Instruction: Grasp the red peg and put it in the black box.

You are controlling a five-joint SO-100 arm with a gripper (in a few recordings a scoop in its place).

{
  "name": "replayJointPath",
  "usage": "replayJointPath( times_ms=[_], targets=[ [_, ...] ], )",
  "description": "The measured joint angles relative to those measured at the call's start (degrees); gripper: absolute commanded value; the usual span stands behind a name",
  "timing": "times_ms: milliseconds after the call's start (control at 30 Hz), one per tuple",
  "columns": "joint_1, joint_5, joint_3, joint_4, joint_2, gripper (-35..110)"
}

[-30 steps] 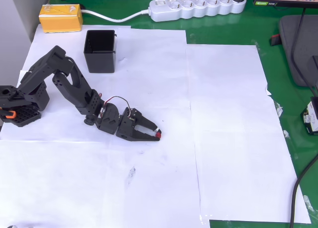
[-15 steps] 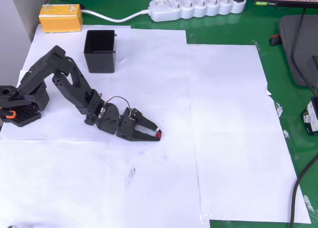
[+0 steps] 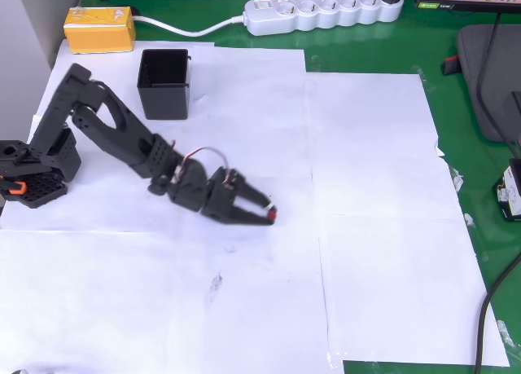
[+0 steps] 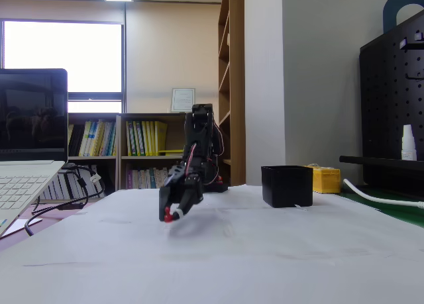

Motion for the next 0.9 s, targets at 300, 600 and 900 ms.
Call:
replayJointPath(
  times_ms=[300,600,900],
  targets=[
    [-1.7,2.5,21.9,26.7,-3.7,0],
    [-6.2,6.4,42.5,51.2,-7.5,0],
    [-14.4,12.5,55.1,74.9,-15.9,0]
  ],
)
